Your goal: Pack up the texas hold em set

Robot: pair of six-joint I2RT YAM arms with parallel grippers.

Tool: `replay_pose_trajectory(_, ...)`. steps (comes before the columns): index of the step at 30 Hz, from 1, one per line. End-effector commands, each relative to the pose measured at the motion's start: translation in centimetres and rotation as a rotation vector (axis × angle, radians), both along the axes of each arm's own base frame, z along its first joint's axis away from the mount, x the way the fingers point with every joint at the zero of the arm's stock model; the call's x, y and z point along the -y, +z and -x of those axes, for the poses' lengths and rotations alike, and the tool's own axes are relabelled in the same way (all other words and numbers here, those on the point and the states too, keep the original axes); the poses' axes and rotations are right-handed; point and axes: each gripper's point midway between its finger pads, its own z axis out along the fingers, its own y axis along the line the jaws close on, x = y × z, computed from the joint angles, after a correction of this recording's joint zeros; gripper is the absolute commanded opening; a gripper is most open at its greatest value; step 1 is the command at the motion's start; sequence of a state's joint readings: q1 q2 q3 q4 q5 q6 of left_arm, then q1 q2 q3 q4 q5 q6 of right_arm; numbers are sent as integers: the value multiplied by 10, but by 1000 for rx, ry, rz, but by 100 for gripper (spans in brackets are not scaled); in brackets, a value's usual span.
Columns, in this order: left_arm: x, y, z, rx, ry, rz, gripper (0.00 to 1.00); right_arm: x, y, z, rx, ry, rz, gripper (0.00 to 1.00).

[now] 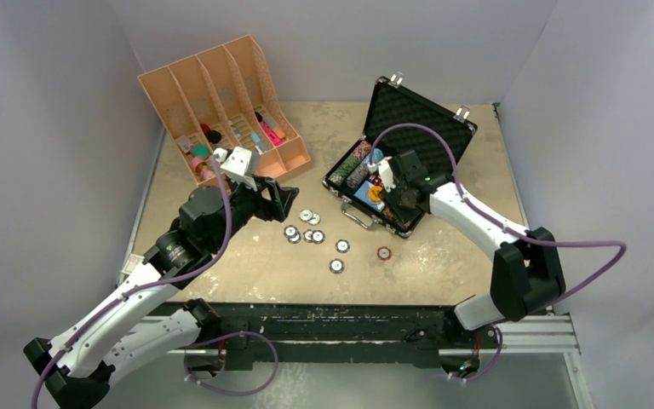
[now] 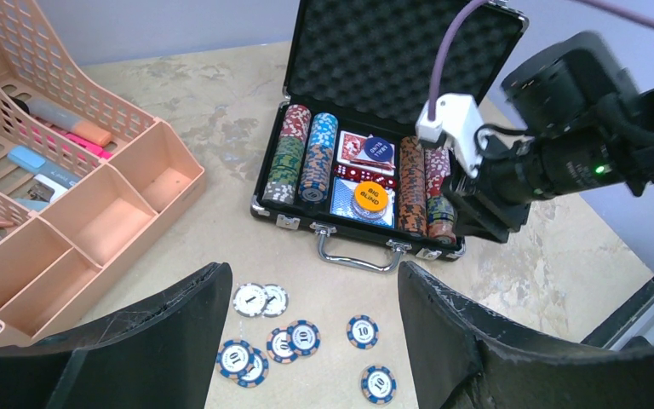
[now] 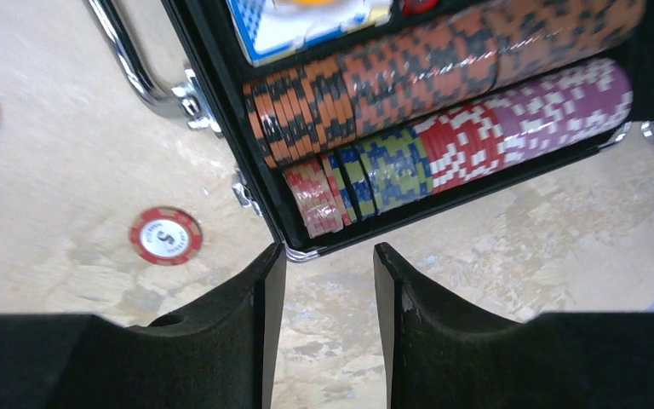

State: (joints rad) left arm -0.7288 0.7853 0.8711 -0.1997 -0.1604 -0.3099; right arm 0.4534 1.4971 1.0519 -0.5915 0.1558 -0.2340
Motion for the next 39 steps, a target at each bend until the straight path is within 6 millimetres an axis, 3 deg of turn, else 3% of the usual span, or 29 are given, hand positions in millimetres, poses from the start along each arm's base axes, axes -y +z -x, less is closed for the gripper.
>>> replay_pose_trajectory(1, 1, 15, 1, 46, -9, 34, 71, -24, 60, -19, 140, -42, -175, 46)
replay_pose_trajectory(6, 2, 17, 0, 42, -3, 59, 71, -38, 91, -26, 185, -176, -305, 48)
replay_pose_trajectory(9, 1, 18, -2, 33, 19, 78, 71, -40, 94, -30, 181, -348, -365, 46)
replay_pose_trajectory(13, -5, 18, -6, 18, 64, 97, 73, -40, 76, -23, 146, -507, -407, 48)
replay_pose_trajectory(20, -6, 9, -8, -20, 94, 105, 74, -73, 33, 18, 49, -600, -449, 48)
replay_pose_trajectory(25, -5, 2, -8, -33, 89, 96, 74, -63, 7, 43, 47, -765, -409, 47)
replay_pose_trajectory(33, -5, 1, -7, -28, 84, 99, 74, -62, -25, 68, -66, -808, -377, 50)
replay_pose_trajectory(39, -6, 0, -6, -28, 84, 98, 74, -64, -47, 66, -111, -799, -306, 54)
